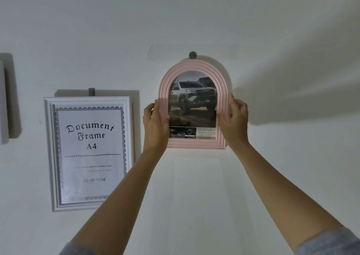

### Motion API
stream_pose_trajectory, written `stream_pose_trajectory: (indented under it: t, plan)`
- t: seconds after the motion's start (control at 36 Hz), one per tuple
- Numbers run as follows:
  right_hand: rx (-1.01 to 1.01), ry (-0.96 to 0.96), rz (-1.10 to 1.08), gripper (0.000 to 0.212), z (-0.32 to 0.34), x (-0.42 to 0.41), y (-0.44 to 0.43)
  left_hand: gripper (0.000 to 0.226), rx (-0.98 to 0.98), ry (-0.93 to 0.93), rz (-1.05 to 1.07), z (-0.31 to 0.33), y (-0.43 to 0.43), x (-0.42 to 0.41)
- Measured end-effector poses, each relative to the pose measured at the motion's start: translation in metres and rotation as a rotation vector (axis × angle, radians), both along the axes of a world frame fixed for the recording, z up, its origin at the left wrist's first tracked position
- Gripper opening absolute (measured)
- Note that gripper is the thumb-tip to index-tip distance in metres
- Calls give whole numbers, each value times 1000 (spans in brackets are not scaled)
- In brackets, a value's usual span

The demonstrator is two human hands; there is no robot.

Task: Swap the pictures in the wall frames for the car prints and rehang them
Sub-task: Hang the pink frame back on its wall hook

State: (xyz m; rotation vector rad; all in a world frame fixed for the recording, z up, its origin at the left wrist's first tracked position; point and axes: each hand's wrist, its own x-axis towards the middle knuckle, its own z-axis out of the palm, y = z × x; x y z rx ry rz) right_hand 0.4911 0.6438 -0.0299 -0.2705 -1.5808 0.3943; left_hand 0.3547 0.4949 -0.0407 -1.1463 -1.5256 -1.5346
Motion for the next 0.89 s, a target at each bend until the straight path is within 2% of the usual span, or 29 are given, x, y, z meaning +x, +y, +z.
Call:
stream_pose_trajectory:
  t: [0.33, 0.47, 0.61, 0.78, 0.89]
  plan:
    - [-39, -45, -12, 57, -1, 12, -8, 47, -28, -24, 9, -3, -7, 0]
    - [2, -20, -57, 49, 7, 13, -28, 49, -52, 4, 59, 5, -26, 2]
    - [69, -30, -15, 42, 20, 5, -69, 45, -74, 53, 125, 15, -67, -3]
    - [122, -195, 78, 35, 3, -34, -138, 47, -138, 28, 296, 1, -135, -39]
    - [48, -307, 124, 39, -39, -65, -177, 53, -211, -46, 424, -30, -179, -73]
